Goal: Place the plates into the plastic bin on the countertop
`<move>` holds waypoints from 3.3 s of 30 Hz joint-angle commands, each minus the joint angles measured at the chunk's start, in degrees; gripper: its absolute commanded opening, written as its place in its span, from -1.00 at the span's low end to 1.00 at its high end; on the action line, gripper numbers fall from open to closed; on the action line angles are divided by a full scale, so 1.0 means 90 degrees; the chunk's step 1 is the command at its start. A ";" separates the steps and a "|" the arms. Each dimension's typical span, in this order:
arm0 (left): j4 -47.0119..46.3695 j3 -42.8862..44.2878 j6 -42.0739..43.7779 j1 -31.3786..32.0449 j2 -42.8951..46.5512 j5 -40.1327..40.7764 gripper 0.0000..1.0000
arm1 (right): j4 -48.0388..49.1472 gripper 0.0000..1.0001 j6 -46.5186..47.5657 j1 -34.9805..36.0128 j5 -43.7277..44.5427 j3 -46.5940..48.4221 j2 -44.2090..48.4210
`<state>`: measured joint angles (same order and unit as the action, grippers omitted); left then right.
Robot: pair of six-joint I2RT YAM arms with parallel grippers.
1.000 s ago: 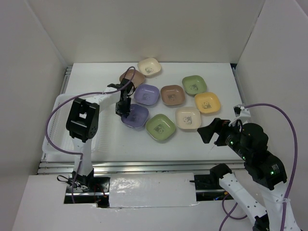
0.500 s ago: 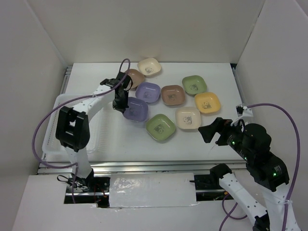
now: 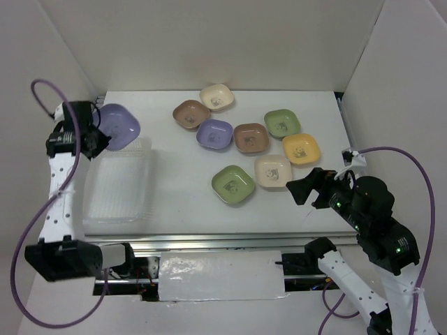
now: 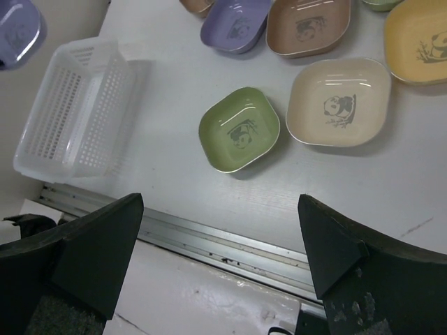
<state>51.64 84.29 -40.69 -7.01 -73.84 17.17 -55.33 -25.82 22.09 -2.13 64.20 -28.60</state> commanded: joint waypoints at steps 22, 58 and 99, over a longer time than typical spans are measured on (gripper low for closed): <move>-0.2933 -0.4238 -0.3917 -0.1595 0.0002 -0.1321 -0.37 | 0.0777 1.00 -0.0070 -0.0022 -0.0379 -0.0259 -0.0025; -0.2612 -0.0498 0.1464 0.4909 -0.3922 -0.1205 0.86 | 0.0582 1.00 -0.0109 -0.0042 -0.0368 -0.0093 0.0023; -0.3316 -0.4347 -0.4708 -0.0686 0.2006 -0.0452 -1.00 | 0.1411 1.00 -0.0324 -0.0023 -0.1062 -0.0552 0.0023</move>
<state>35.03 45.23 -75.55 -12.75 -53.21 16.34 -46.57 -28.56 21.87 -9.96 60.20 -28.75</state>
